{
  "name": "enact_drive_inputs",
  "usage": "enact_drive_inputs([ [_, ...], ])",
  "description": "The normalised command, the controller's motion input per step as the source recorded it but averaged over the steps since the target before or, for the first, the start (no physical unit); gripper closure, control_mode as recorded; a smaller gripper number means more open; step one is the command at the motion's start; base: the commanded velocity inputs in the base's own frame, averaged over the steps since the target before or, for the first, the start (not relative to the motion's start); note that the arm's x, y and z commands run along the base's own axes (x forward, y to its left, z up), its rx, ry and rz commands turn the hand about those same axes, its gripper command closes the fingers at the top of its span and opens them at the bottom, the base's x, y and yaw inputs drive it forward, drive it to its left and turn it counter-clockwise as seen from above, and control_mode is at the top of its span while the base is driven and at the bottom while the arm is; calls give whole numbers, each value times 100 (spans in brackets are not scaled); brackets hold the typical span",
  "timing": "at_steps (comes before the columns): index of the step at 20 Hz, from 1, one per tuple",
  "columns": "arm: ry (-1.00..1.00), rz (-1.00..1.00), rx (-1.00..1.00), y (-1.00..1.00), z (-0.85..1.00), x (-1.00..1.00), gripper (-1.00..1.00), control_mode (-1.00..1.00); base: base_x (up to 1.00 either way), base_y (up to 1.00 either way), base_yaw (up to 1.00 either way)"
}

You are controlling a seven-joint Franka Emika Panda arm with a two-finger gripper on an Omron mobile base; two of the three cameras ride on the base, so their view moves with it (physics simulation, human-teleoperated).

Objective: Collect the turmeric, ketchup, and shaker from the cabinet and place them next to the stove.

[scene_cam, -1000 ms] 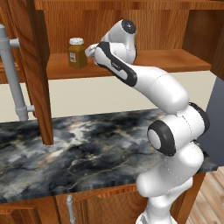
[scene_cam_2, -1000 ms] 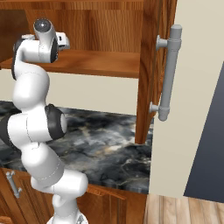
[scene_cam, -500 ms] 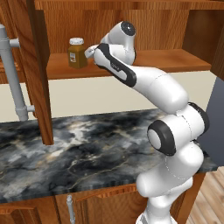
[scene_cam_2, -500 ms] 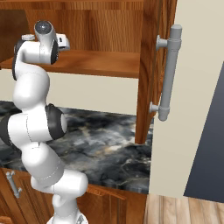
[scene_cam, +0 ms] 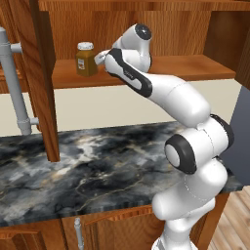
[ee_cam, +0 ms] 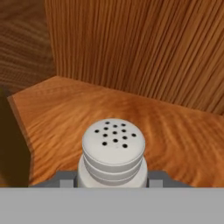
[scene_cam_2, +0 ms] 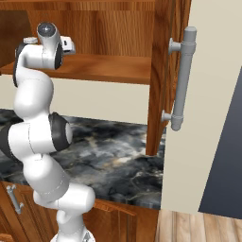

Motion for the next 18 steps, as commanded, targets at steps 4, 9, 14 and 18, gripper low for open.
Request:
enact_drive_inputs([
  [4, -9, 0, 0, 0, 0, -30, 100, -100, 0, 0, 0],
  [9, -4, 0, 0, 0, 3, -57, 100, -100, 0, 0, 0],
  [14, 0, 0, 1, -7, 15, -65, 100, -100, 0, 0, 0],
  [18, 0, 0, 3, -23, 13, -81, 100, -100, 0, 0, 0],
])
